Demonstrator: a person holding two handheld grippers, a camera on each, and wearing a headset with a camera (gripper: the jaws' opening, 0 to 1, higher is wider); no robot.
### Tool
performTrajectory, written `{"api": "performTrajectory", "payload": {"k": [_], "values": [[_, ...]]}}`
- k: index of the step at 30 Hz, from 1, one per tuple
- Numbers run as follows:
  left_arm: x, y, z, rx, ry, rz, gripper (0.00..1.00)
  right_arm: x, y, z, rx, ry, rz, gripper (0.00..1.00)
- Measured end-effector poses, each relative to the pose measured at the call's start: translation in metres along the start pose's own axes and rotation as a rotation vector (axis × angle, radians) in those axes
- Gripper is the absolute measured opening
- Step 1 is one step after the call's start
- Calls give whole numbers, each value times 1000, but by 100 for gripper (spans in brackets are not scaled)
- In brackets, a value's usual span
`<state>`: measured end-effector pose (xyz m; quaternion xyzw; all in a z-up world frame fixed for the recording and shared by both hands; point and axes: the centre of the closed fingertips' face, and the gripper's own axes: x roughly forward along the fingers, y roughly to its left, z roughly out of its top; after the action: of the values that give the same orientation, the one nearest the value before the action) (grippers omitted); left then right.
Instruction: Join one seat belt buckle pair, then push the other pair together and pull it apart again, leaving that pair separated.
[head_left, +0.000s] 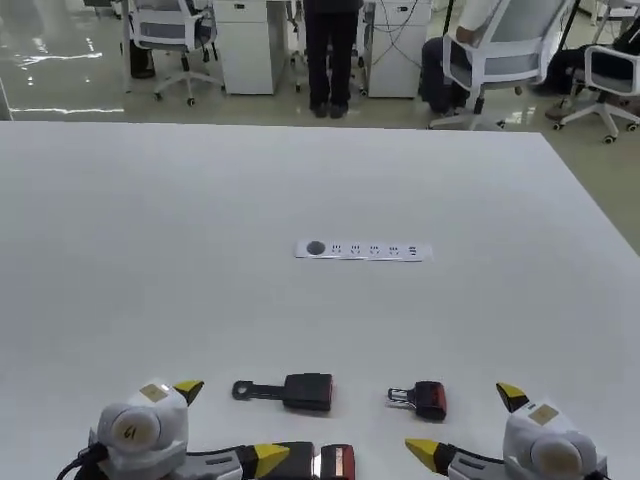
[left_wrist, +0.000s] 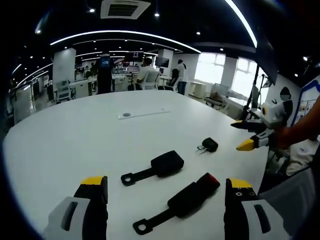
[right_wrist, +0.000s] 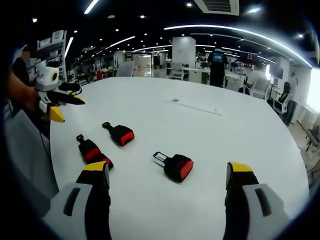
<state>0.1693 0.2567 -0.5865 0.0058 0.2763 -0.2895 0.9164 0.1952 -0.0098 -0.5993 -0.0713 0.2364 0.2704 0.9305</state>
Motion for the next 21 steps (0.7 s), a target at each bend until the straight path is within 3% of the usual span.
{"api": "performTrajectory", "payload": {"k": [11,16,21], "values": [[-23,3,-7,-18,-24,28,100,-22,6,-5,17,-24,-11,99],[-35,-5,-6,-13,-33,39,100,-30,6,-5,23,-33,-19,99],[-47,2,-9,-26,-39,55,100,-37,4,-5,22,-41,-27,99]]}}
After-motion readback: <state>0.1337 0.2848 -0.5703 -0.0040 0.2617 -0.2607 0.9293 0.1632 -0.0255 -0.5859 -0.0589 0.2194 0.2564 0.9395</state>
